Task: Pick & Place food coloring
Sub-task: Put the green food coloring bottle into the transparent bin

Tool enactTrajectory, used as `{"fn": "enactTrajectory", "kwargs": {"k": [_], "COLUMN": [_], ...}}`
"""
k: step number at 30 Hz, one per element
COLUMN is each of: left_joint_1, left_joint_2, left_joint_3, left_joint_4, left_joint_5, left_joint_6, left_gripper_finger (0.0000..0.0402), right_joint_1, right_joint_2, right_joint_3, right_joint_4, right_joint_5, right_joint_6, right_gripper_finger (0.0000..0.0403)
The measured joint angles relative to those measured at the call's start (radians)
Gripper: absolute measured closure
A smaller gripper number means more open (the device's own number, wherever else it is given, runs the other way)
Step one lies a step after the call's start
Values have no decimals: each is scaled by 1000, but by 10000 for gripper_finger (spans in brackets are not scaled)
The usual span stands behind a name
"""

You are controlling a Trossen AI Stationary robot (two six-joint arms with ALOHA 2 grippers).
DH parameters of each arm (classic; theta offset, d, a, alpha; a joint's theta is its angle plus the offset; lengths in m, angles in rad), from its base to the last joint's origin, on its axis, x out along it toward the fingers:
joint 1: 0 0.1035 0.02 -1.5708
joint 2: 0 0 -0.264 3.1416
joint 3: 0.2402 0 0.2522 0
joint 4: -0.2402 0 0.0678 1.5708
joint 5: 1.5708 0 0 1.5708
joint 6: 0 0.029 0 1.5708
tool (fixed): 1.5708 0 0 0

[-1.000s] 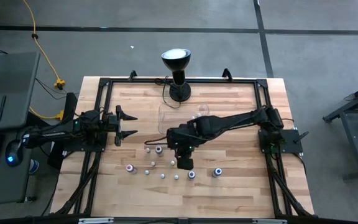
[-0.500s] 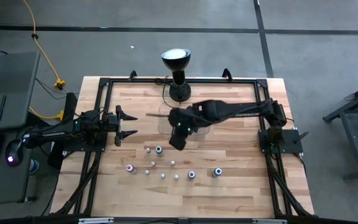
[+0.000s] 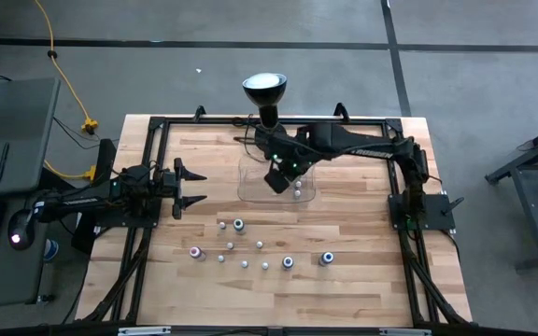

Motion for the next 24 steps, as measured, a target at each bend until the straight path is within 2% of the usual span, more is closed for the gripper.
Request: {"fn": "enactTrajectory", "kwargs": {"k": [8, 17, 24], "left_joint_1": [0, 0, 0], "left_joint_2": [0, 0, 0], "left_joint_3": [0, 0, 0], "left_joint_4": [0, 0, 0], "left_joint_5": [0, 0, 0], "left_joint_6": [0, 0, 0], "left_gripper_finger": [124, 124, 124], "right_joint_1": [-38, -39, -60], "right_joint_2": [1, 1, 2], "right_joint_3": [-115, -350, -501], "right_joint_4": [3, 280, 410], "right_joint_5": [-3, -90, -123], "right_joint_6": [23, 27, 25], "right_gripper_finger": [365, 361, 365]}}
